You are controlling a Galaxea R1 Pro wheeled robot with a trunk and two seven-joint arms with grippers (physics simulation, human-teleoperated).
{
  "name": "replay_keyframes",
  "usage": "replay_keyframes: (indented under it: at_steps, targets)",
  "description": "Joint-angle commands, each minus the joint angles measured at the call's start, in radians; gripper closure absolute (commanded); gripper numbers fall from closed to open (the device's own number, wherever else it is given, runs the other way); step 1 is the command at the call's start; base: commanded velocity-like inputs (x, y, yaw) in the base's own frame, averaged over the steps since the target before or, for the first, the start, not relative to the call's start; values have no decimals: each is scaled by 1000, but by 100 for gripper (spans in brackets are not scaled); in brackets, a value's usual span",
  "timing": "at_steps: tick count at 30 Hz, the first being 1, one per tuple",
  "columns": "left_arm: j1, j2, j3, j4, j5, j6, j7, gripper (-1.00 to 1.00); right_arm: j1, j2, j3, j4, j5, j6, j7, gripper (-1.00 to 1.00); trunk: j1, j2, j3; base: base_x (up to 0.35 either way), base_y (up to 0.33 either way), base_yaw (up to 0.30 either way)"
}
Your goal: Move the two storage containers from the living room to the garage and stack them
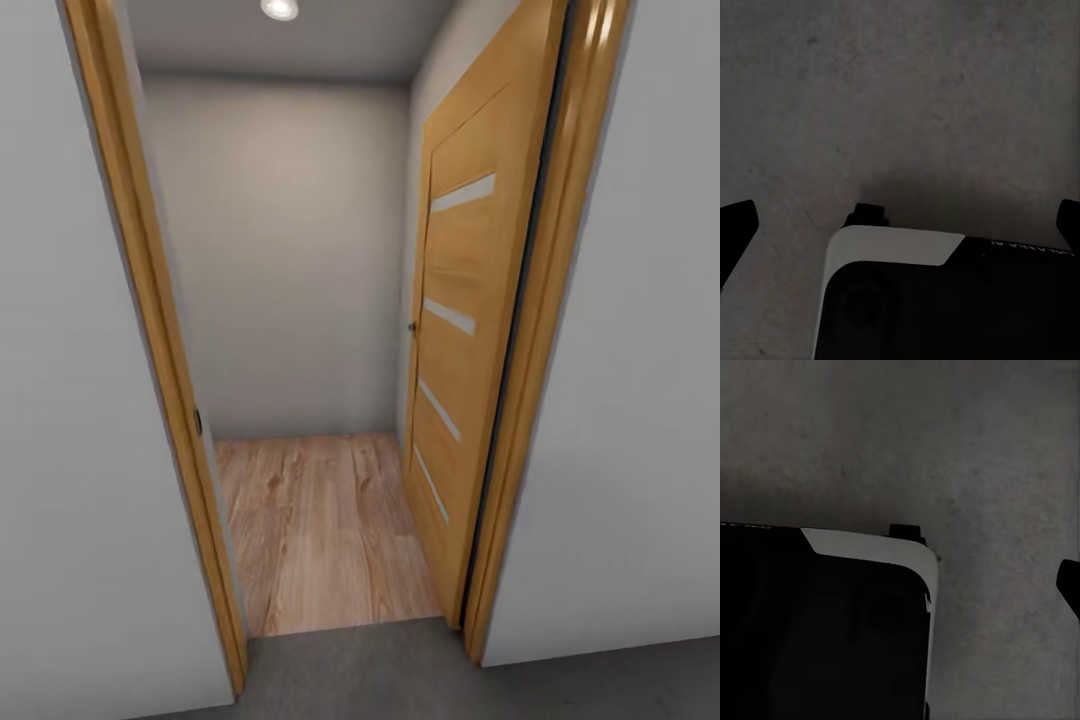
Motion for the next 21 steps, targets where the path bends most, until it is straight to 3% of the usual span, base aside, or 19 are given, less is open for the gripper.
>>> replay_keyframes:
  at_steps: [1,16,21]
  targets:
    - [-1,-1,-9,1,8,-4,2,-100,-1,-1,6,3,-11,-6,6,-100,1,-1,-1,322,-1,179]
    - [-1,-1,-9,1,8,-3,2,-100,-1,-2,6,3,-11,-5,6,-100,1,-1,-1,322,0,252]
    - [-1,-1,-9,2,8,-5,2,-100,-1,-2,6,3,-12,-6,6,-100,1,-1,-1,322,0,71]
